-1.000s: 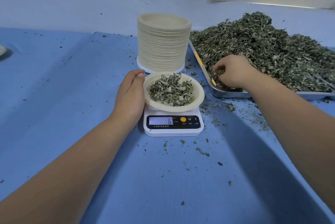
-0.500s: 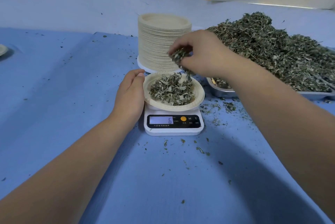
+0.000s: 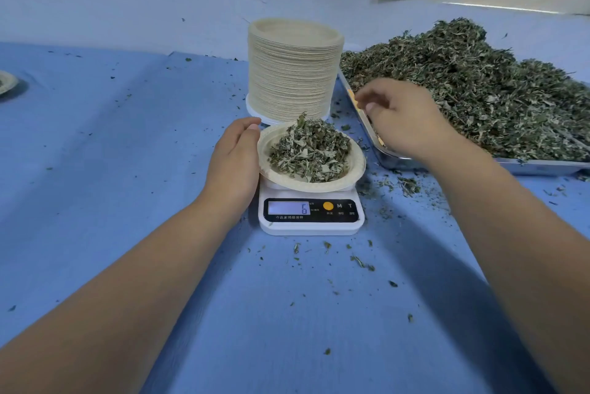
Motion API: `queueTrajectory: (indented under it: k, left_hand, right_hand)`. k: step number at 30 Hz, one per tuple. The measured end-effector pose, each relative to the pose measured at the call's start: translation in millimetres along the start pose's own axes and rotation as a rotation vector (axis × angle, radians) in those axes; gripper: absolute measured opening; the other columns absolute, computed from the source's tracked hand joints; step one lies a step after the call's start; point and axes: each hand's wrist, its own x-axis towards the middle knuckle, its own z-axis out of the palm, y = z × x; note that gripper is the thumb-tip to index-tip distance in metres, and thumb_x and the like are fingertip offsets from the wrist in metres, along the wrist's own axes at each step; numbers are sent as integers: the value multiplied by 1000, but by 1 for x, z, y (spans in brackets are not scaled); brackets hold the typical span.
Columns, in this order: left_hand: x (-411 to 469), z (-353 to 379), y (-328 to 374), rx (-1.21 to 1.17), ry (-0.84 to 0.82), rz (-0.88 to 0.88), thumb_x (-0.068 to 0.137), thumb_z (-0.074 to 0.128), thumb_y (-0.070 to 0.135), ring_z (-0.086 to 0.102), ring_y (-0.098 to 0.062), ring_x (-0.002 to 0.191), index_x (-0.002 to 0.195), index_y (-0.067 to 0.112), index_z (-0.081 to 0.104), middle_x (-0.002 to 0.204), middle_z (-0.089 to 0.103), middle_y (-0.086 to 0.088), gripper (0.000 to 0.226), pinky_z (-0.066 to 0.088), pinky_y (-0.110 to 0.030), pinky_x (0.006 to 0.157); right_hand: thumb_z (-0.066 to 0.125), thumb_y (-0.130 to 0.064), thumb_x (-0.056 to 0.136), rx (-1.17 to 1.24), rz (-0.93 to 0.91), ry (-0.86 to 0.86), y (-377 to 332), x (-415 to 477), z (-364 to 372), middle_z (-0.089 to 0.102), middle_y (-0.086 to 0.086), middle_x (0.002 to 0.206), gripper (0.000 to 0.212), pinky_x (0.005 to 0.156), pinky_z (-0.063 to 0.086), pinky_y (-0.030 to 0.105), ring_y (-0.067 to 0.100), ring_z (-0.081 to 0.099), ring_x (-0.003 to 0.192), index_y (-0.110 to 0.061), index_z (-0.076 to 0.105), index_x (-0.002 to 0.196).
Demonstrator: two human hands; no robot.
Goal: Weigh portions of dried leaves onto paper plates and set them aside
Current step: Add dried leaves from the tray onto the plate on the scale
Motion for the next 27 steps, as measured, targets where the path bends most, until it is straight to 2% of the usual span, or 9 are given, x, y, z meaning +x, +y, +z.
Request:
queueTrajectory:
  k: [3, 5, 7, 9, 11, 15, 20, 23, 27]
  left_hand:
    - [0, 0, -1, 14, -14, 14, 102, 39, 33, 46, 32, 85, 118, 35, 64, 102, 57, 32, 30, 35, -11, 78]
    - [0, -1, -1, 18, -22, 12, 103, 39, 33, 46, 32, 87, 118, 36, 65, 105, 58, 31, 30, 35, -11, 79]
    - [0, -1, 0, 26, -28, 12, 103, 39, 33, 47, 30, 89, 117, 37, 65, 106, 58, 31, 30, 36, -10, 79]
    - [0, -1, 0, 30, -25, 11, 103, 39, 33, 49, 29, 88, 116, 37, 65, 101, 60, 34, 29, 37, -5, 74]
    - [-1, -2, 1, 35, -22, 12, 103, 39, 32, 49, 29, 87, 115, 38, 64, 96, 60, 38, 29, 38, -2, 71]
    - [0, -2, 0, 57, -28, 17, 103, 38, 33, 46, 31, 89, 120, 37, 63, 107, 56, 32, 30, 34, -7, 76]
    - [0, -2, 0, 74, -27, 23, 103, 38, 32, 46, 33, 84, 117, 38, 62, 103, 55, 33, 28, 33, 5, 65]
    - [-1, -2, 1, 80, -30, 24, 103, 38, 31, 45, 33, 84, 116, 38, 61, 103, 55, 33, 28, 33, 6, 64]
    - [-1, -2, 1, 79, -38, 28, 103, 38, 31, 46, 32, 85, 115, 39, 61, 104, 56, 32, 27, 34, 5, 64]
  right_hand:
    - [44, -35, 104, -215, 59, 10, 33, -18, 8, 68, 3, 90, 25, 64, 48, 30, 18, 59, 71, -20, 64, 111]
    - [32, -52, 104, -387, 122, -115, 46, -26, 16, 63, 4, 81, 40, 62, 47, 35, 24, 57, 70, -21, 58, 100]
    - [21, -60, 103, -490, 138, -176, 51, -28, 20, 60, 4, 74, 57, 57, 42, 33, 25, 55, 67, -18, 56, 85]
    - [21, -59, 103, -484, 99, -149, 50, -27, 21, 57, 5, 67, 60, 52, 35, 30, 23, 52, 61, -19, 52, 73]
    - [25, -57, 104, -483, 61, -129, 48, -28, 23, 55, 5, 62, 58, 50, 33, 30, 25, 52, 59, -19, 50, 69]
    - [28, -55, 104, -447, 44, -73, 46, -29, 21, 52, 6, 58, 58, 49, 31, 29, 26, 51, 56, -15, 49, 68]
    - [22, -61, 103, -526, 94, -67, 46, -29, 17, 53, 6, 63, 61, 55, 36, 32, 26, 51, 60, -16, 50, 73]
    - [21, -62, 102, -521, 129, -103, 46, -30, 21, 53, 6, 65, 61, 52, 31, 29, 23, 50, 59, -16, 49, 73]
    - [25, -56, 104, -578, 63, -17, 42, -29, 20, 52, 3, 63, 55, 61, 34, 35, 26, 49, 60, -15, 51, 78]
